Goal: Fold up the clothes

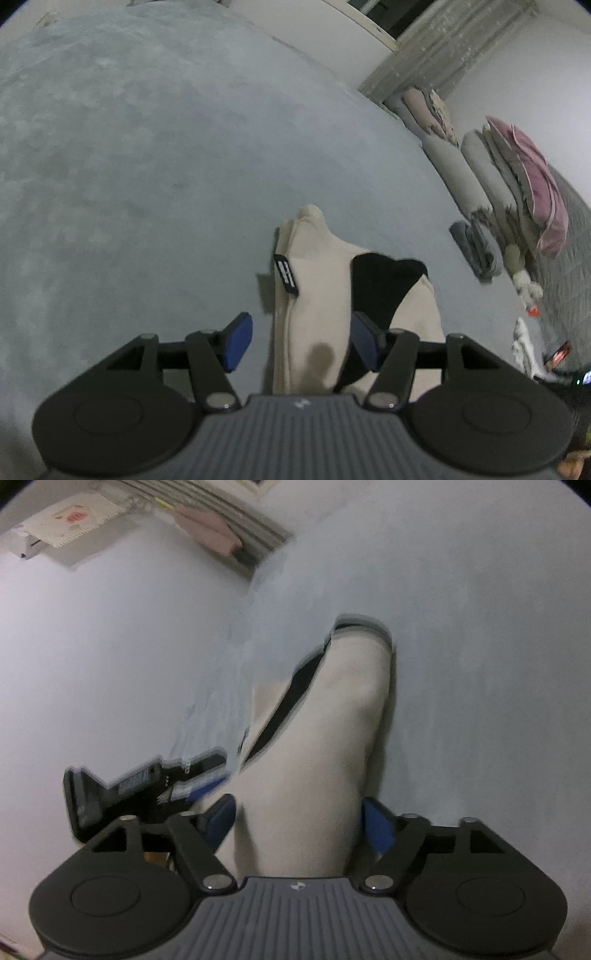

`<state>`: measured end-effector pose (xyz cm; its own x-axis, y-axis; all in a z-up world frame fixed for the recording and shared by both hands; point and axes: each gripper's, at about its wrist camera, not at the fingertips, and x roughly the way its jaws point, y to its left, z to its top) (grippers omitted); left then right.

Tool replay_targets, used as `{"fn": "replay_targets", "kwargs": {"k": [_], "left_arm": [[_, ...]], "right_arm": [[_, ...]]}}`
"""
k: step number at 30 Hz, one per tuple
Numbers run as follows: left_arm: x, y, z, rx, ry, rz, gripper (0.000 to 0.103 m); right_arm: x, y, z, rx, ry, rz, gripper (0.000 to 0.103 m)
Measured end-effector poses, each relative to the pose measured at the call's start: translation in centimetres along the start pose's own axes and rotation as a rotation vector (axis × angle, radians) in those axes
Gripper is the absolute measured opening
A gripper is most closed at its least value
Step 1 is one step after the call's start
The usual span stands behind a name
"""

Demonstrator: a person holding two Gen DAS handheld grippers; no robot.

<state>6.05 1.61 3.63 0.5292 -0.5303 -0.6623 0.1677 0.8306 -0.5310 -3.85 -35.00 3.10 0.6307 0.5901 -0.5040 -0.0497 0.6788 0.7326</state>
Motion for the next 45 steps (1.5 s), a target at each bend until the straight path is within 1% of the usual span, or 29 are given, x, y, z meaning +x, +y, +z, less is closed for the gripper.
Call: {"fn": "replay_targets", "kwargs": {"k": [2,4,6,7,10,12,13,14,15,16,17,19,20,22,23,24,26,28,29,31,33,35,37,38,40,41,43,45], "left_arm": [[0.2,-0.4,-0.3,0.01,0.002,0.0,0.057],[0.3,-0.6,-0.5,0.014,0.002,-0.005,0.057],[0.7,-0.3,-0.6,0.01,-0.004,-0.011,0.057],[0.9,-0.1,-0.6,0.006,-0.008,-0.014,0.057],[1.5,0.5,-0.5,-0.006,-0.021,-0.023,0.061],[2.3,0.8,-0.3,-0.013,-0.028,-0.034,0.061],[2.7,0.8,-0.3,-0.01,-0.032,-0.038,0.058],[3.1,0.8,-0.3,0.0,-0.037,-0.039,0.058],[3.4,0.8,-0.2,0.008,-0.04,-0.042,0.052],[3.5,0.7,-0.2,0.013,-0.039,-0.048,0.04],[3.6,0.7,-0.2,0.018,-0.039,-0.054,0.033],[3.3,0.5,-0.1,0.03,-0.057,-0.078,0.019],[3.0,0.4,0.0,0.036,-0.069,-0.093,0.017],[2.4,0.2,0.1,0.049,-0.093,-0.123,0.017],[2.3,0.1,0.1,0.057,-0.101,-0.133,0.017],[2.4,0.0,0.1,0.063,-0.098,-0.128,0.017],[3.3,0.2,-0.2,0.075,-0.07,-0.079,0.017],[3.9,0.4,-0.3,0.08,-0.058,-0.053,0.021],[4.1,0.5,-0.3,0.081,-0.055,-0.044,0.021],[4.2,0.5,-0.1,0.07,-0.054,-0.041,0.023],[3.9,0.5,0.0,0.056,-0.051,-0.035,0.025],[3.2,0.6,0.2,0.032,-0.062,-0.029,0.027],[2.0,0.8,0.4,0.015,-0.091,-0.031,0.031],[1.4,0.9,0.5,0.009,-0.106,-0.034,0.032],[0.3,0.8,0.6,0.005,-0.125,-0.044,0.035],[-0.2,0.8,0.5,0.005,-0.129,-0.047,0.035],[-1.0,0.5,0.3,0.012,-0.136,-0.043,0.035],[-1.8,0.1,0.1,0.022,-0.141,-0.037,0.035]], "right_arm": [[0.1,-1.1,1.8,0.047,-0.027,0.021,0.082],[1.2,-2.0,3.6,0.071,-0.015,0.03,0.082],[3.1,-2.6,5.1,0.069,0.012,-0.01,0.082],[3.9,-2.9,5.4,0.079,0.016,-0.016,0.082],[5.3,-3.8,6.4,0.103,0.007,0.015,0.082],[5.9,-3.8,6.6,0.073,0.011,0.029,0.081],[6.3,-3.8,6.7,0.05,0.013,0.027,0.08],[6.7,-3.6,6.8,0.021,0.014,0.014,0.069],[7.2,-3.5,6.9,-0.007,0.015,0.002,0.061],[7.5,-3.4,6.8,-0.029,0.015,-0.016,0.041],[7.6,-3.3,6.7,-0.039,0.012,-0.032,0.029],[7.4,-2.3,7.0,-0.071,-0.016,-0.013,0.024],[6.8,-1.4,6.9,-0.105,-0.04,0.006,0.024],[5.8,0.4,6.7,-0.175,-0.088,0.049,0.023],[5.8,0.9,6.6,-0.204,-0.095,0.049,0.023],[6.3,1.2,6.3,-0.224,-0.083,0.013,0.023],[7.2,1.6,5.7,-0.264,-0.057,-0.059,0.023],[8.1,1.8,5.1,-0.296,-0.033,-0.122,0.024],[8.3,1.2,4.9,-0.296,-0.024,-0.139,0.026],[8.7,0.3,4.6,-0.291,-0.01,-0.167,0.026],[8.6,0.5,5.0,-0.265,-0.013,-0.169,0.035],[7.5,1.3,4.7,-0.274,-0.042,-0.205,0.049],[5.9,2.5,4.0,-0.298,-0.081,-0.25,0.053],[5.0,3.3,3.5,-0.316,-0.099,-0.256,0.053],[3.5,4.9,2.5,-0.357,-0.131,-0.229,0.053],[3.0,5.8,1.8,-0.377,-0.133,-0.194,0.053],[2.1,7.9,0.1,-0.432,-0.111,-0.138,0.053],[1.7,10.0,-1.9,-0.499,-0.077,-0.114,0.052]]}}
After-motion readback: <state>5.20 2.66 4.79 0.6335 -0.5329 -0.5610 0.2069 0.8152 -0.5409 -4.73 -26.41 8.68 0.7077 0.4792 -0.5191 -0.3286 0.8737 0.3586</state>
